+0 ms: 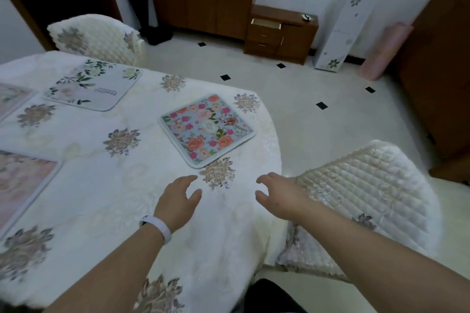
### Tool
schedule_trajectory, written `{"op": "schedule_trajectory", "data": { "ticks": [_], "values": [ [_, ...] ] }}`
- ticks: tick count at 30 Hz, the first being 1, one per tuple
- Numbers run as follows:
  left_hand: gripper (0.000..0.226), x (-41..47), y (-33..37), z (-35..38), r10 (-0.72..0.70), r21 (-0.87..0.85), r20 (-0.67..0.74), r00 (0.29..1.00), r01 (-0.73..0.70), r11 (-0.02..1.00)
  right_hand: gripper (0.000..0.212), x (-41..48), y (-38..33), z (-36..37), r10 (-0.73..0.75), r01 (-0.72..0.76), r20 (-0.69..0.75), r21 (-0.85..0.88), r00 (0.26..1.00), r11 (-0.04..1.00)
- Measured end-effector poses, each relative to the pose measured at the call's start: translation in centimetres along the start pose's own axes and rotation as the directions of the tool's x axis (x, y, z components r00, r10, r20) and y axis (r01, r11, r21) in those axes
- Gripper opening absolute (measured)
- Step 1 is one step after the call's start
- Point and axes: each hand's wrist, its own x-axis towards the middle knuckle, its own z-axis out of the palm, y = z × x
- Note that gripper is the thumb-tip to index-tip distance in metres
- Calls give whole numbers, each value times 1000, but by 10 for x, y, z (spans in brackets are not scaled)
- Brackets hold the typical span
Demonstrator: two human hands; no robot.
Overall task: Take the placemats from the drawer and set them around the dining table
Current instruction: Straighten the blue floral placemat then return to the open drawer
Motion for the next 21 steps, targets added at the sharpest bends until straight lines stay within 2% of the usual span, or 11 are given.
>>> {"op": "schedule_trajectory", "data": {
  "ticks": [6,11,17,21],
  "values": [
    [43,23,4,1,-173,-101,-24,985,169,980,48,66,16,0,-33,26,115,59,993,998],
    [41,65,6,7,-325,-138,-29,945,318,938,47,136,42,-5,-41,29,119,103,992,994],
    [33,129,19,12,-526,-303,-168,833,464,832,51,221,81,-13,25,-52,113,241,993,969],
    [36,164,20,10,-630,-394,-211,747,525,754,58,268,85,-20,17,-55,98,402,995,914]
  ]
}}
